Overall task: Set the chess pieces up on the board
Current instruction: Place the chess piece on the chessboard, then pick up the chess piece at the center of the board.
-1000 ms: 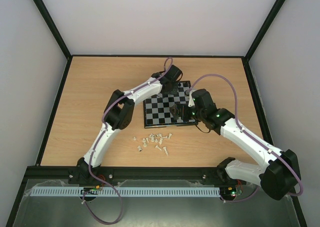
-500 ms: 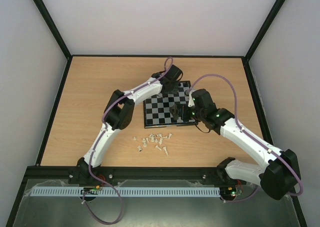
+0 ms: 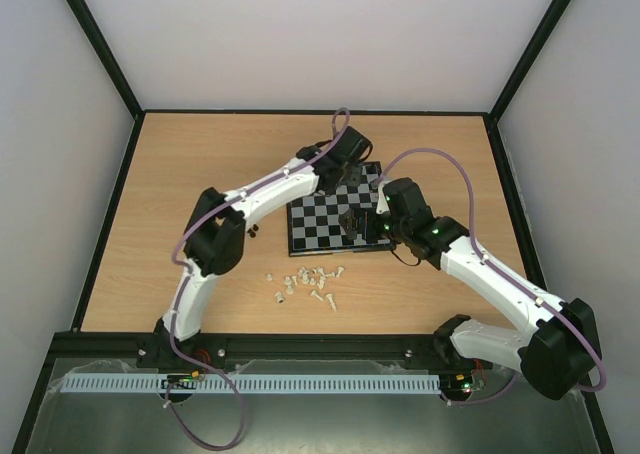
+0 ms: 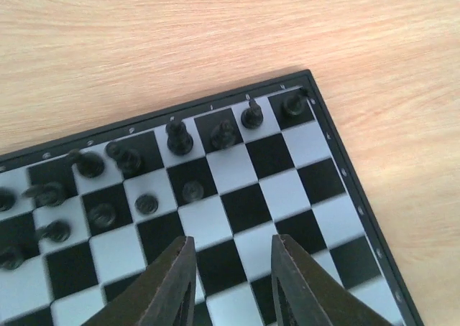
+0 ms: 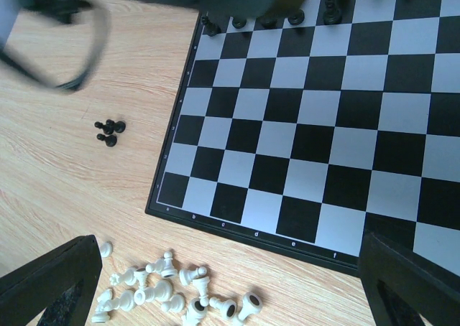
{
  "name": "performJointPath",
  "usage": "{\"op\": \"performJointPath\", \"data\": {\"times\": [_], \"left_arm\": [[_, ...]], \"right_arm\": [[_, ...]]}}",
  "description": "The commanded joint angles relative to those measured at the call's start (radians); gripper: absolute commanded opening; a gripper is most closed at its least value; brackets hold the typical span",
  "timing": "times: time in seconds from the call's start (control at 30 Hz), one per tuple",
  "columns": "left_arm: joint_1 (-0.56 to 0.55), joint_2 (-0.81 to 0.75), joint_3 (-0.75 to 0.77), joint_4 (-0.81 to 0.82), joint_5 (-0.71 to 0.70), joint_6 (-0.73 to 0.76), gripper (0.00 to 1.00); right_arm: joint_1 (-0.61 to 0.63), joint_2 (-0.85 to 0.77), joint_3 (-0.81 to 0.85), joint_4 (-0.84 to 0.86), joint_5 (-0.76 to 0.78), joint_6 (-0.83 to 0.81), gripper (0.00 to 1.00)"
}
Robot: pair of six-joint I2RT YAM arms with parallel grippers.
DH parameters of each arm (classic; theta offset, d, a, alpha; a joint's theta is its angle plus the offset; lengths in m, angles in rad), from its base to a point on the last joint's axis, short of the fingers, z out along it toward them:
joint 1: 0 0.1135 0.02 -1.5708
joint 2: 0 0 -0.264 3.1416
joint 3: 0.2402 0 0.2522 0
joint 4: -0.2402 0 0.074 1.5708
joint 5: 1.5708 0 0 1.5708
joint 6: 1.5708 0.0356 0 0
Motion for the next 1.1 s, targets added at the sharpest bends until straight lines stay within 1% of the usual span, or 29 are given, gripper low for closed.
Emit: {"op": "performJointPath", "data": {"times": [0.0, 0.1, 0.17, 0.27, 0.4, 0.5, 0.6, 0.73, 0.8, 0.83, 0.9, 1.07], "left_arm": [[-0.031, -0.185, -0.158, 0.012, -0.086, -0.012, 0.37], [-0.03, -0.334, -0.355, 0.037, -0.123, -0.048, 0.48], [-0.023, -0.429, -0.482, 0.046, -0.136, -0.076, 0.52], [-0.005, -0.561, -0.669, 0.042, -0.154, -0.114, 0.54], [0.05, -0.716, -0.865, 0.029, -0.162, -0.162, 0.55], [0.093, -0.809, -0.97, 0.019, -0.159, -0.182, 0.57], [0.129, -0.85, -1.038, 0.017, -0.154, -0.188, 0.56], [0.166, -0.862, -1.098, 0.04, -0.143, -0.185, 0.52], [0.186, -0.855, -1.121, 0.054, -0.142, -0.182, 0.44], [0.198, -0.849, -1.133, 0.065, -0.144, -0.179, 0.42], [0.235, -0.836, -1.158, 0.092, -0.119, -0.166, 0.33], [0.3, -0.805, -1.205, 0.186, -0.035, -0.135, 0.28]], "right_arm": [[0.004, -0.006, -0.005, -0.018, -0.006, -0.003, 0.99], [0.005, -0.005, -0.005, -0.016, -0.008, -0.003, 0.99], [0.005, -0.005, -0.005, -0.014, -0.014, -0.001, 0.99], [0.005, -0.003, -0.006, -0.012, -0.021, -0.001, 0.99], [0.005, 0.0, -0.007, -0.009, -0.026, -0.001, 0.99], [0.005, 0.001, -0.007, -0.009, -0.025, -0.001, 0.99], [0.005, 0.003, -0.006, -0.009, -0.026, -0.001, 0.99], [0.004, 0.006, -0.006, -0.007, -0.025, -0.001, 0.99], [0.005, 0.008, -0.008, -0.007, -0.026, -0.002, 0.99], [0.005, 0.009, -0.007, -0.008, -0.025, -0.002, 0.99], [0.005, 0.009, -0.007, -0.007, -0.028, -0.003, 0.99], [0.005, 0.013, -0.007, -0.007, -0.033, -0.003, 0.99]]}}
